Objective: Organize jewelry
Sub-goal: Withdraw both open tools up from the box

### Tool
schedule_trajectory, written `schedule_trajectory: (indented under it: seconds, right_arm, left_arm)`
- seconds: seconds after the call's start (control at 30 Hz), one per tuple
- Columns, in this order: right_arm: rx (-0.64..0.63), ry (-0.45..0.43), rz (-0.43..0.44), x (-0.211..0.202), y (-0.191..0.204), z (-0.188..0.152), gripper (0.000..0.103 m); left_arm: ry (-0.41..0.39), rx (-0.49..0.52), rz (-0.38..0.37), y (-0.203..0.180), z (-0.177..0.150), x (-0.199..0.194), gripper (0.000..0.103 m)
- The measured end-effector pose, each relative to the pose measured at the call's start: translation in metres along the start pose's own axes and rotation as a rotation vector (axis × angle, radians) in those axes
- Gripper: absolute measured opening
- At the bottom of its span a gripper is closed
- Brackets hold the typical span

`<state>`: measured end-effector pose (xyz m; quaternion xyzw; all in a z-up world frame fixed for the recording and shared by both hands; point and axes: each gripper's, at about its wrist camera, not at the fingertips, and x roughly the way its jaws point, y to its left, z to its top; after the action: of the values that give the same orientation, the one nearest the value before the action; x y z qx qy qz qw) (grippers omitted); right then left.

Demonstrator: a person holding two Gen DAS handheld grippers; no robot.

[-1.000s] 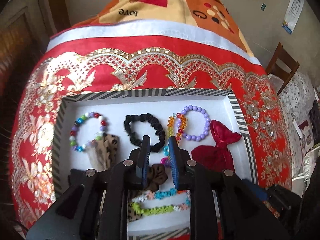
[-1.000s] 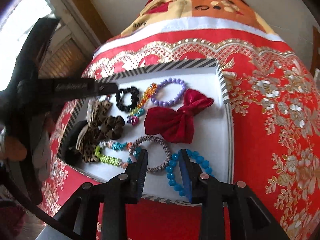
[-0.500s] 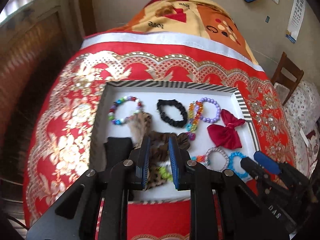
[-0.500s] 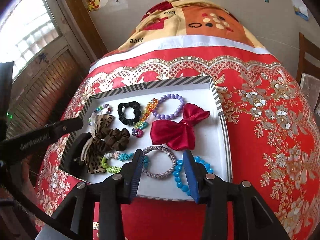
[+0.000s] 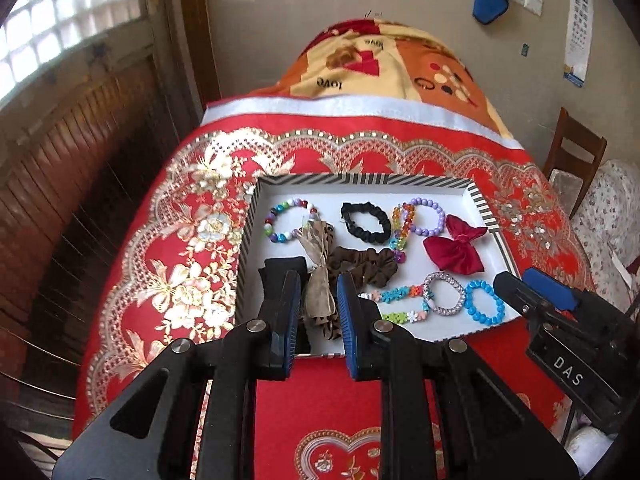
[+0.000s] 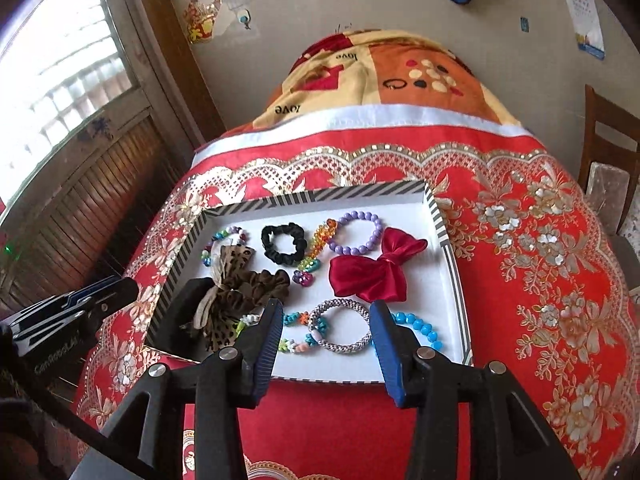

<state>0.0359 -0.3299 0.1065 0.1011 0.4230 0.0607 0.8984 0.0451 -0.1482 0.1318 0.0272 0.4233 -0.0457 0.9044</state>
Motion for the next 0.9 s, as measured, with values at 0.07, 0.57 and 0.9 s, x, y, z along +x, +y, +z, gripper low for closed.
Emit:
schedule_trajectory:
  seconds: [0.07,0.57,0.9]
  right_arm:
    - [-0.006,-0.016,-0.005,-0.006,0.004,-0.002,0.043]
    - [-0.04,-0.048,-0.023,-0.034,0.016,-0.016,0.043]
    - [-0.067,-0.064,-0.034,-0.047,0.022,-0.022,0.043]
  left_arm:
    - [-0.005,0.003,0.004,0.001,-0.003,-0.005,0.018]
    - [-0.051,0.005,-0.012,0.001,-0.019,-0.034,0.018]
    - [-0.061,0.012,0.011,-0.001,-0.027,-0.043,0.018]
